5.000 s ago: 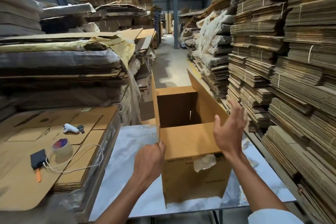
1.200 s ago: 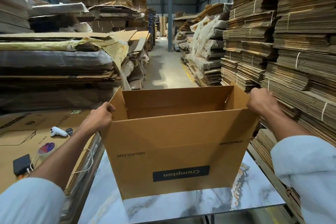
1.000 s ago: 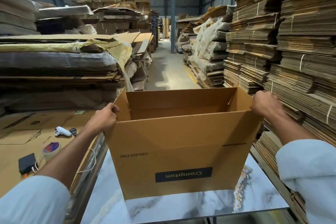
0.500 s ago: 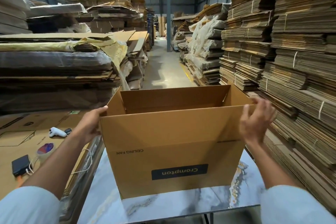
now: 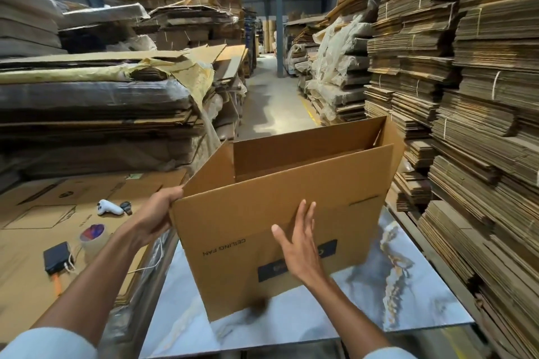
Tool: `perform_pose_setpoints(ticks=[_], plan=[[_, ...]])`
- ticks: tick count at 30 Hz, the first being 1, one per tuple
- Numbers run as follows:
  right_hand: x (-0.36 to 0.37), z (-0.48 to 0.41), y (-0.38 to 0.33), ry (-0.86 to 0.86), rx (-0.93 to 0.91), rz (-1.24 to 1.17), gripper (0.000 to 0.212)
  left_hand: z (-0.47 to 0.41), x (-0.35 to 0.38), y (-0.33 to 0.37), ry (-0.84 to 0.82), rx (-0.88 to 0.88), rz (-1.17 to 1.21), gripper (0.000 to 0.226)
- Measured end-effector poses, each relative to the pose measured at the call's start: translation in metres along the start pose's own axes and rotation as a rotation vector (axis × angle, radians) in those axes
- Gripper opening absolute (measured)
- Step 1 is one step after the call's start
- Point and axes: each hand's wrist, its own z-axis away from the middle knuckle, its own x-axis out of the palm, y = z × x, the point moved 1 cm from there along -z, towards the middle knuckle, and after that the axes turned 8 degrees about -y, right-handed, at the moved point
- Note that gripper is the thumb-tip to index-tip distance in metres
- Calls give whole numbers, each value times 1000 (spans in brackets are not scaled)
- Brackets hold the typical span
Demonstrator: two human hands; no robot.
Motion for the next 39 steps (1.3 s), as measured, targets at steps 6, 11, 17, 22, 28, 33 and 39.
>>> perform_pose_setpoints(ticks=[6, 11, 17, 22, 28, 33, 39], plan=[[-22, -36, -18, -136, -5, -68, 98, 22, 48, 0, -123, -21, -33, 35], [-29, -52, -21, -171, 21, -191, 109, 18, 67, -21, -248, 7, -168, 65], [-27, -61, -2, -184, 20, -413, 110, 21, 87, -33, -468, 163, -492, 68], [-27, -61, 0, -182, 28, -473, 103, 13, 103, -55, -266, 190, -905, 14], [-28, -65, -6, -171, -5, -402, 91, 8, 129, -63, -80, 161, -887, 14], [-36, -63, -10, -205, -58, -341, 82, 2, 171, -60, 47, 198, -690, 11], [-40, -15, 3, 5, -20, -368, 26, -17, 191, -55, 177, 104, -239, 14]])
